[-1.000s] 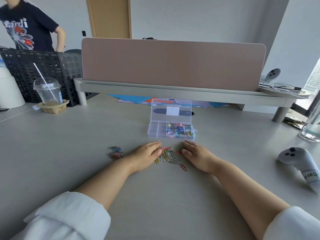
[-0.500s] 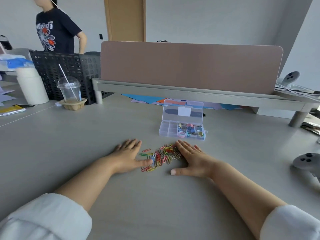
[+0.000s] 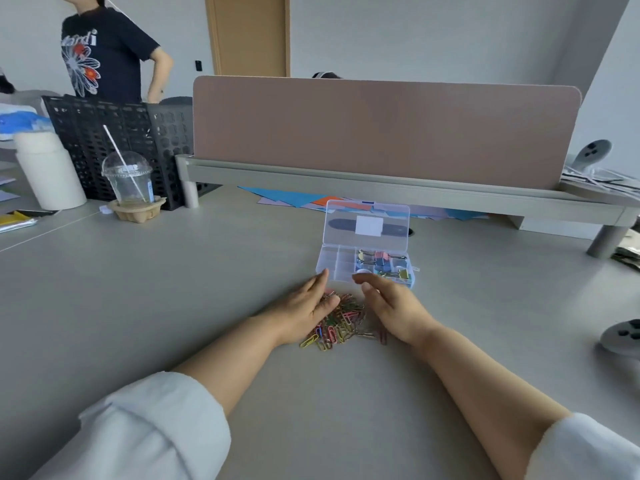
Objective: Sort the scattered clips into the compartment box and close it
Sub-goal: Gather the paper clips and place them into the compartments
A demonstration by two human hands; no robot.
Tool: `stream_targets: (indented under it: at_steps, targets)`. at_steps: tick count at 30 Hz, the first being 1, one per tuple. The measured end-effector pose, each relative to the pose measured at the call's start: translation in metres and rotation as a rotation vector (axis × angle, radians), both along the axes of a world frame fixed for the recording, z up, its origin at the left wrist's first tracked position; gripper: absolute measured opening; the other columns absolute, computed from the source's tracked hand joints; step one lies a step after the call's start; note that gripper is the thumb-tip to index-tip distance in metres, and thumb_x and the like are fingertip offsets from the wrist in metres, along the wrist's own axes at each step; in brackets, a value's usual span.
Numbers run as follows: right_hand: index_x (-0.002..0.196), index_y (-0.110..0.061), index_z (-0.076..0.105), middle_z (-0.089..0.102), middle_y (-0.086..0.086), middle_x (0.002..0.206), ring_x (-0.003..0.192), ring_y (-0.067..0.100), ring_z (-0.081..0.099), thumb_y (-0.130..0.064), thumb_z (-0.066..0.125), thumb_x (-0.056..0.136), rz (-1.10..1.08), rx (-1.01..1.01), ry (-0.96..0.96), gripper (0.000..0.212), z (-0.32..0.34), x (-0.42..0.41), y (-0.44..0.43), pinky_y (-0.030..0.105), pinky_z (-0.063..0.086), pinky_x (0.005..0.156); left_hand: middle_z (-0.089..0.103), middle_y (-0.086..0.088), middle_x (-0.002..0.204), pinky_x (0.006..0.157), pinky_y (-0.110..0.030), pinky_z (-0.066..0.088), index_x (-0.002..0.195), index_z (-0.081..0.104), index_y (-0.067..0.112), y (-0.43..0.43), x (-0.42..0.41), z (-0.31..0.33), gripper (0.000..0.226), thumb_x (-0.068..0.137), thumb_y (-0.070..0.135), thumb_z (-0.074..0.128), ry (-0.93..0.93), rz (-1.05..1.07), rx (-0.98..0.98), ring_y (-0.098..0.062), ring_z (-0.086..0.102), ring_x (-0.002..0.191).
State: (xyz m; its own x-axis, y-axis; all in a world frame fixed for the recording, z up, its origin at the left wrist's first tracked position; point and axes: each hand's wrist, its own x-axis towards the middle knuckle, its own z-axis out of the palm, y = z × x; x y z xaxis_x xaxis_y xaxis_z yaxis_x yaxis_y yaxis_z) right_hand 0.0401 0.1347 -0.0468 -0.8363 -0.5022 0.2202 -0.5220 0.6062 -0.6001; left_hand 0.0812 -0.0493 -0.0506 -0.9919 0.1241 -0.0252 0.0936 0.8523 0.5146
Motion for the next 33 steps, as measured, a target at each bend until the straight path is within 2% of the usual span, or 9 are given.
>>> stream_targets:
  at_steps: [3, 8, 11, 14, 18, 20, 24, 31, 33]
  targets:
    - [0.129, -0.016, 0.05, 0.054, 0.005, 0.135, 0.125, 0.02, 0.049, -0.057, 0.04, 0.082, 0.02, 0.157, 0.036, 0.062, 0.002, -0.005, 0.017, 0.029, 0.038, 0.106, 0.01, 0.0, 0.158, 0.113, -0.018, 0.005, 0.147, 0.009, 0.016, 0.003, -0.013, 0.004, 0.052, 0.099, 0.031, 0.022, 0.149, 0.089, 0.232, -0.01, 0.009, 0.145]
    - [0.146, -0.031, 0.011, 0.01, -0.003, 0.158, 0.146, 0.018, 0.004, -0.076, 0.052, 0.063, 0.193, 0.402, 0.016, 0.103, -0.001, 0.009, 0.0, 0.041, 0.011, 0.12, 0.016, 0.001, 0.157, 0.12, -0.038, 0.009, 0.145, 0.02, 0.017, -0.017, -0.043, 0.0, 0.046, 0.1, 0.028, 0.021, 0.138, 0.057, -0.102, -0.012, 0.002, 0.146]
    - [0.146, -0.033, -0.001, -0.004, -0.004, 0.159, 0.146, 0.021, -0.009, -0.074, 0.055, 0.067, 0.185, 0.507, 0.039, 0.106, -0.003, 0.013, -0.019, 0.044, -0.001, 0.12, 0.031, 0.002, 0.153, 0.118, -0.043, 0.019, 0.139, 0.035, 0.015, -0.021, -0.044, 0.002, 0.042, 0.099, 0.023, 0.026, 0.193, 0.013, -0.197, -0.012, 0.011, 0.146]
    - [0.145, -0.033, 0.01, 0.006, -0.003, 0.158, 0.145, 0.023, 0.002, -0.075, 0.05, 0.07, 0.154, 0.503, 0.081, 0.094, -0.002, 0.011, -0.031, 0.044, 0.005, 0.12, 0.038, 0.002, 0.148, 0.115, -0.036, 0.023, 0.133, 0.045, 0.017, -0.028, -0.038, 0.006, 0.039, 0.097, 0.016, 0.03, 0.256, 0.002, -0.295, -0.014, 0.027, 0.14]
    - [0.129, -0.03, 0.045, 0.047, 0.002, 0.13, 0.124, 0.025, 0.039, -0.078, 0.037, 0.066, 0.157, 0.39, 0.224, 0.079, -0.004, 0.009, -0.033, 0.037, 0.036, 0.107, 0.048, 0.002, 0.139, 0.101, -0.032, 0.038, 0.122, 0.057, 0.017, -0.048, -0.029, 0.007, 0.033, 0.095, 0.014, 0.039, 0.302, 0.023, -0.256, -0.022, 0.051, 0.122]
    - [0.118, -0.024, 0.055, 0.053, 0.004, 0.124, 0.118, 0.027, 0.045, -0.068, 0.05, 0.072, 0.146, 0.327, 0.23, 0.064, -0.004, 0.007, -0.03, 0.037, 0.043, 0.099, 0.053, 0.001, 0.133, 0.094, -0.028, 0.042, 0.117, 0.062, 0.015, -0.057, -0.023, 0.005, 0.028, 0.094, 0.017, 0.046, 0.312, 0.027, -0.226, -0.022, 0.056, 0.115]
    - [0.107, -0.017, 0.06, 0.056, 0.005, 0.12, 0.114, 0.027, 0.051, -0.048, 0.061, 0.081, 0.157, 0.275, 0.224, 0.04, -0.001, 0.005, -0.031, 0.04, 0.049, 0.09, 0.061, -0.003, 0.115, 0.083, -0.026, 0.043, 0.101, 0.07, 0.013, -0.062, -0.014, 0.002, 0.019, 0.088, 0.021, 0.059, 0.383, 0.044, -0.165, -0.022, 0.062, 0.101]
    - [0.099, -0.009, 0.061, 0.061, 0.009, 0.103, 0.09, 0.028, 0.06, -0.039, 0.061, 0.084, 0.172, 0.244, 0.141, 0.033, 0.001, -0.002, -0.041, 0.035, 0.048, 0.076, 0.061, -0.005, 0.105, 0.081, -0.026, 0.044, 0.091, 0.074, 0.012, -0.061, -0.015, 0.0, 0.014, 0.083, 0.021, 0.066, 0.412, 0.076, -0.068, -0.021, 0.06, 0.095]
    - [0.094, -0.008, 0.064, 0.066, 0.009, 0.094, 0.083, 0.024, 0.06, -0.036, 0.065, 0.082, 0.147, 0.186, 0.1, 0.03, 0.004, -0.005, -0.042, 0.032, 0.047, 0.075, 0.056, 0.002, 0.095, 0.08, -0.03, 0.047, 0.089, 0.075, 0.012, -0.06, -0.014, 0.0, 0.014, 0.081, 0.021, 0.068, 0.422, 0.079, -0.036, -0.019, 0.058, 0.088]
